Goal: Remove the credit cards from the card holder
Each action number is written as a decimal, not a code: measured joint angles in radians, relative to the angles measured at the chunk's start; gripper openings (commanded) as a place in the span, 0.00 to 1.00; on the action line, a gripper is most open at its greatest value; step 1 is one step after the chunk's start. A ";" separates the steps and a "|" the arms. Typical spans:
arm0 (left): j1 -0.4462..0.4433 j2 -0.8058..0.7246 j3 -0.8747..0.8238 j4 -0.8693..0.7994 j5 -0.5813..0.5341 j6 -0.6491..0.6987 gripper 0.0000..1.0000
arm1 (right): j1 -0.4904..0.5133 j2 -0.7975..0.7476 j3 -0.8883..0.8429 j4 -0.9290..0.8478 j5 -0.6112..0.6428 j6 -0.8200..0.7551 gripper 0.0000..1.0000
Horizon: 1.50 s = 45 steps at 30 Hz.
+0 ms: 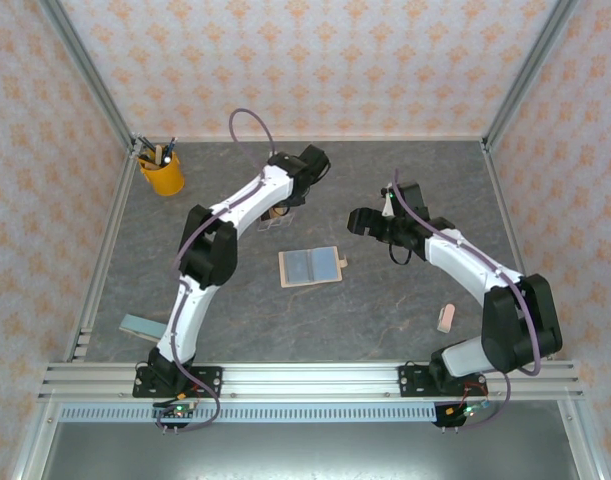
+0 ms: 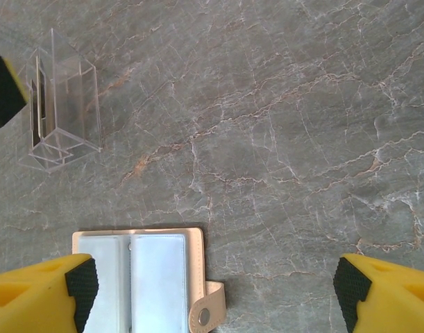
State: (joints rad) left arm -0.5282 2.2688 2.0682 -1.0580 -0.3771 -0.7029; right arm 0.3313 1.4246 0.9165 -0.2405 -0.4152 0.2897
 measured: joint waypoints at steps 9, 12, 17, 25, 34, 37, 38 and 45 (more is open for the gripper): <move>0.027 -0.525 -0.475 0.214 0.043 0.016 0.81 | 0.151 0.070 0.122 -0.109 0.056 -0.015 0.87; 0.062 -0.667 -0.646 0.283 0.069 0.004 0.89 | 0.246 0.130 0.193 -0.154 0.097 -0.014 0.85; 0.133 -0.808 -0.908 0.364 0.116 -0.038 0.99 | 0.376 0.255 0.277 -0.218 0.144 -0.002 0.77; 0.184 -0.944 -1.089 0.407 0.143 -0.090 1.00 | 0.510 0.465 0.423 -0.311 0.219 0.027 0.73; 0.202 -0.997 -1.176 0.451 0.161 -0.123 1.00 | 0.538 0.577 0.541 -0.400 0.290 0.050 0.72; 0.205 -0.997 -1.177 0.455 0.162 -0.123 1.00 | 0.538 0.597 0.562 -0.420 0.293 0.051 0.73; 0.208 -0.997 -1.178 0.457 0.164 -0.123 1.00 | 0.538 0.605 0.568 -0.425 0.292 0.051 0.74; 0.208 -0.997 -1.181 0.472 0.165 -0.123 1.00 | 0.538 0.621 0.575 -0.430 0.289 0.051 0.76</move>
State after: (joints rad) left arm -0.3202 1.2716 0.8867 -0.5861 -0.2119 -0.8257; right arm 0.8696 2.0453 1.4910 -0.6708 -0.1265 0.3405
